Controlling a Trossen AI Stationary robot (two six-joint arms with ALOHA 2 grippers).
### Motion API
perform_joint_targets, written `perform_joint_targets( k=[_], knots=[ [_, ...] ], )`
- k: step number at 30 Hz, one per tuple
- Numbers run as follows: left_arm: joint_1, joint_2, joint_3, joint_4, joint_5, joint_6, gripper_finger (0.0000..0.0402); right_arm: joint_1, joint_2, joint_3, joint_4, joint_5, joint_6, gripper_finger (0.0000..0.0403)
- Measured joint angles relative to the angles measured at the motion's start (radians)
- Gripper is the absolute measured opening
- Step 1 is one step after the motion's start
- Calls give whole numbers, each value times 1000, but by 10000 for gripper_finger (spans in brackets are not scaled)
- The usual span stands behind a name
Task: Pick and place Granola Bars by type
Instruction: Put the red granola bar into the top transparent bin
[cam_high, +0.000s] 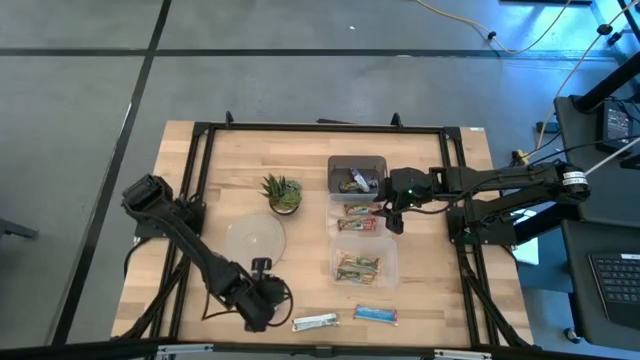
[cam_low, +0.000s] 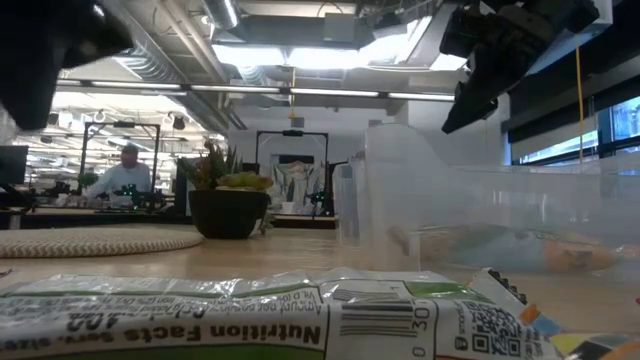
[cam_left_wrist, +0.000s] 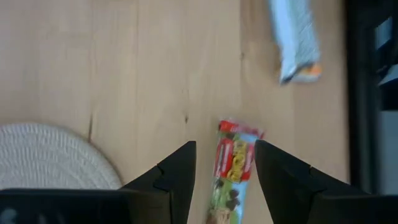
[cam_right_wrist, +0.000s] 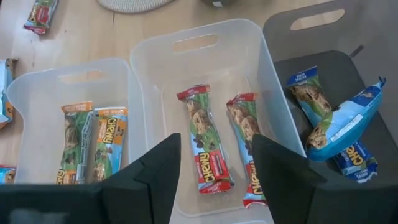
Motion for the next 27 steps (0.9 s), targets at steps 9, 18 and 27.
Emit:
perform_joint_targets(
  k=[9,18,27],
  knots=[
    [2,117,0,1,110,-19,157,0,0,0,8,0,2,200],
    [2,183,1,5,151,-83,157,0,0,0,7,0,3,200],
    [2,182,0,45,150,-116,157,0,0,0,7,0,2,200]
  ],
)
